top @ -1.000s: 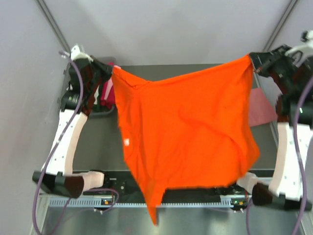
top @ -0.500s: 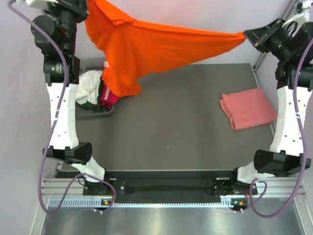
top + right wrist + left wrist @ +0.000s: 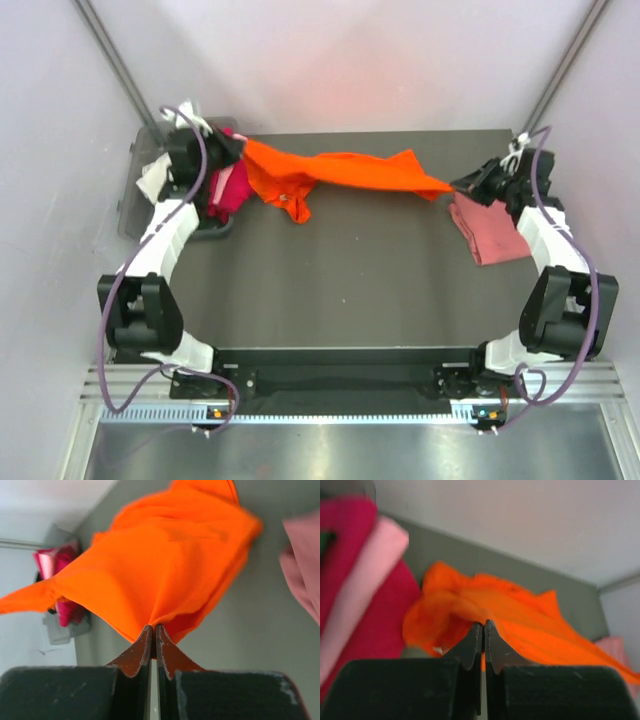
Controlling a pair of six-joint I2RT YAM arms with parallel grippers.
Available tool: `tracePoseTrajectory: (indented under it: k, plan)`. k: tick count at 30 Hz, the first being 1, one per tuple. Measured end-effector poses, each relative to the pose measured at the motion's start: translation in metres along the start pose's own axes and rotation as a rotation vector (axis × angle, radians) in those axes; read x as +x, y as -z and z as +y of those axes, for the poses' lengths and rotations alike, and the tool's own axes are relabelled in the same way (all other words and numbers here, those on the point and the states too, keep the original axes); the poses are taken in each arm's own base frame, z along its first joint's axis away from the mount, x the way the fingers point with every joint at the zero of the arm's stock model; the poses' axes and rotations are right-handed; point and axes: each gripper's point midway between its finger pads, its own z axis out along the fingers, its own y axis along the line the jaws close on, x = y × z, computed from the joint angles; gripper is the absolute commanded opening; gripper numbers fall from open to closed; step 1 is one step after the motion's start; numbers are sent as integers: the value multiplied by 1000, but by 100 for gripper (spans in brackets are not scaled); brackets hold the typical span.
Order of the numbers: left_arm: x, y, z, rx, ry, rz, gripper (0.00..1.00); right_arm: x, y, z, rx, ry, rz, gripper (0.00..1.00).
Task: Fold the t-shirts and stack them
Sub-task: Flatten the tshirt out
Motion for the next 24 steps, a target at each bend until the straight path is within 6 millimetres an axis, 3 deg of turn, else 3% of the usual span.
tracePoseTrajectory:
  k: [3,5,9,13,18,24]
  plan:
    - [66,32,9,-42,-14,104,0,33,-5,-33,57,-36,56,0]
    - [85,59,-8,-16,-45,117,0,47,-4,-46,78,-35,70,0]
    - [80,109,-37,63,-74,32,0,69,14,-60,120,-13,58,0]
    - [82,153,-26,49,-75,-39,0,78,44,-55,131,57,-13,0]
    - [98,188,-13,22,-67,-25,0,79,81,-47,158,144,-128,0]
    - [84,221,-18,14,-61,-64,0,78,107,-44,202,196,-206,0]
